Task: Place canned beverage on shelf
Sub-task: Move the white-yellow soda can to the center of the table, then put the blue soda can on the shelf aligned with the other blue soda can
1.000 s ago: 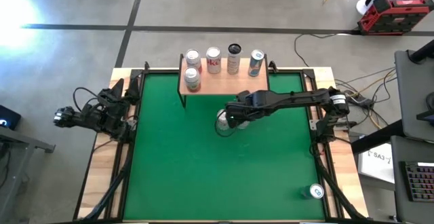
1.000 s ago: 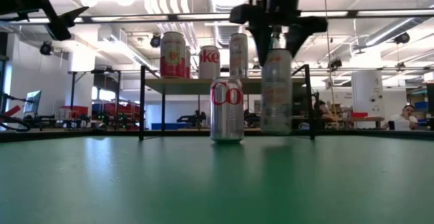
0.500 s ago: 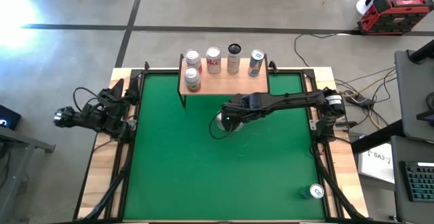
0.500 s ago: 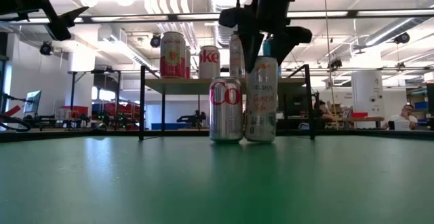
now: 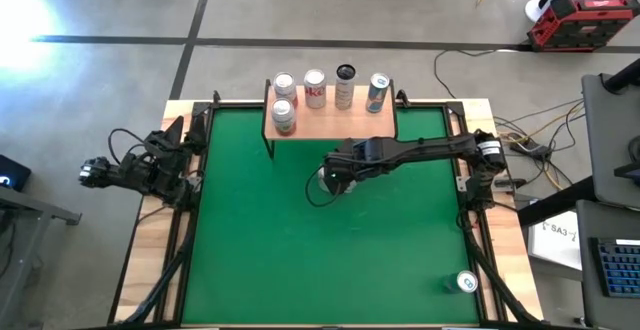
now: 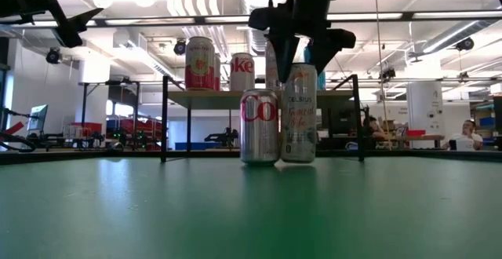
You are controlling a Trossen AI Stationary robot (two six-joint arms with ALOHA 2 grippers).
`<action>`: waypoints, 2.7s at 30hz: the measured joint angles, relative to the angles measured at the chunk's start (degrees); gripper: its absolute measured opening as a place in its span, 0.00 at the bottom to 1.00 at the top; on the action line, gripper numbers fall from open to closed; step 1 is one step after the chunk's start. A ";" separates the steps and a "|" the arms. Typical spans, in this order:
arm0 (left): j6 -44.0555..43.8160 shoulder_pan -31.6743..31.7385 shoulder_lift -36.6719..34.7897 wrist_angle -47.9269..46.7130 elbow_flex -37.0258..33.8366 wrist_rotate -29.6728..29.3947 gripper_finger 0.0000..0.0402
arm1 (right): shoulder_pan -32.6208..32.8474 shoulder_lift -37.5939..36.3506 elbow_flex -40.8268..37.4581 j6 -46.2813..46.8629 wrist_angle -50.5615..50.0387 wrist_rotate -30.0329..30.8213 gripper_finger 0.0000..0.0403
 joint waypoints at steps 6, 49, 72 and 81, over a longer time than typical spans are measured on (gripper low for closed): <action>0.00 0.01 0.00 -0.03 0.00 -0.01 0.95 | 0.26 -0.21 0.08 0.76 -1.40 2.30 0.82; 0.00 -0.01 -0.02 -0.85 0.00 0.00 0.95 | 48.40 -20.88 -15.09 116.73 -23.83 -27.46 0.99; 0.00 0.00 -0.07 -1.11 0.00 0.00 0.95 | 61.57 -9.70 -15.06 126.02 -18.01 -28.48 0.99; 0.00 0.01 -0.07 -1.55 0.00 0.00 0.95 | 61.76 -7.18 -15.05 126.02 -17.73 -26.01 0.97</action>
